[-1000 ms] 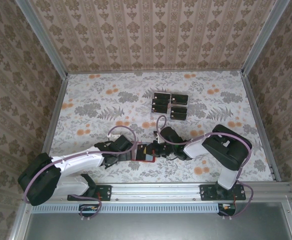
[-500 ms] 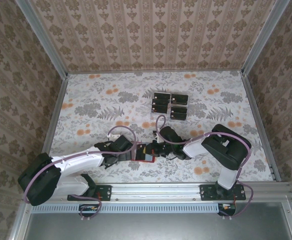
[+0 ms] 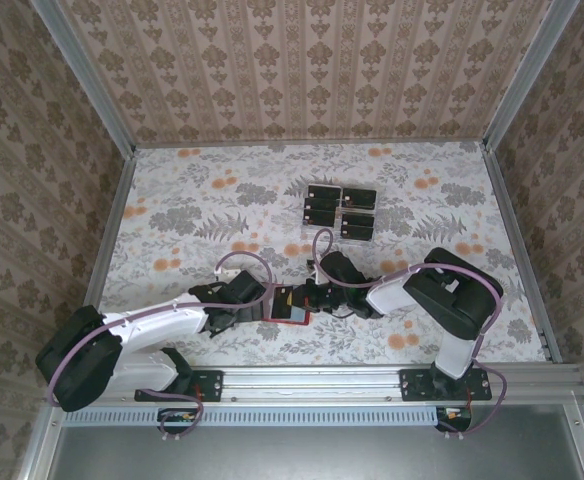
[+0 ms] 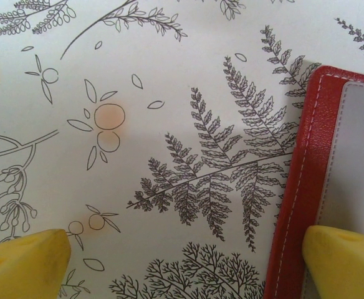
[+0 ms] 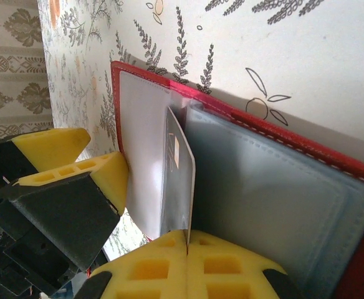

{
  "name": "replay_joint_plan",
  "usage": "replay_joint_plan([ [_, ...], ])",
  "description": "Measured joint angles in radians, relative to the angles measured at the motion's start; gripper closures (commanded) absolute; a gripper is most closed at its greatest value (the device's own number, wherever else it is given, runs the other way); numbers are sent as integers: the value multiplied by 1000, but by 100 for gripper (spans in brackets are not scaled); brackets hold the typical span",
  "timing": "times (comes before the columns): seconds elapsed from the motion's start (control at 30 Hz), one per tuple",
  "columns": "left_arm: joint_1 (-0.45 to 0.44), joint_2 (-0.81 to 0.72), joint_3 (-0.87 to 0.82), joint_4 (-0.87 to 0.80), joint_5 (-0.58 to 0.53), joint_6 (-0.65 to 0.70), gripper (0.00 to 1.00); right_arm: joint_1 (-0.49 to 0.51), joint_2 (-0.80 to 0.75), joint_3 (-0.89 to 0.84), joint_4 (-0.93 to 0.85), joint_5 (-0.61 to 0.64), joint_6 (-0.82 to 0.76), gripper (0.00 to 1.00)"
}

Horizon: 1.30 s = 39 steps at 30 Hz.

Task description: Put the credit cards into the card holder

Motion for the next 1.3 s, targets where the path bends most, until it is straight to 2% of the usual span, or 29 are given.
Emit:
replay_joint_plan([
  [0.73, 0, 0, 0, 0, 0, 0, 0, 19, 38, 47, -4, -2, -1, 99],
  [0.8, 0, 0, 0, 0, 0, 0, 0, 21, 39, 53, -14, -2, -5, 90],
  [0.87, 0, 0, 0, 0, 0, 0, 0, 21, 39, 64, -40, -4, -12, 74],
  [0.97, 0, 0, 0, 0, 0, 0, 0, 24, 19, 91, -78, -9, -37, 55],
  [1.07, 0, 0, 2, 0, 0, 0, 0, 29, -18, 103, -148, -3, -69, 42],
  [1.17, 1, 0, 5, -2, 0, 0, 0, 29, -64, 109, -232, 14, -103, 36],
  [1.3, 7, 0, 14, -14, 0, 1, 0, 29, -119, 110, -333, 34, -142, 35],
])
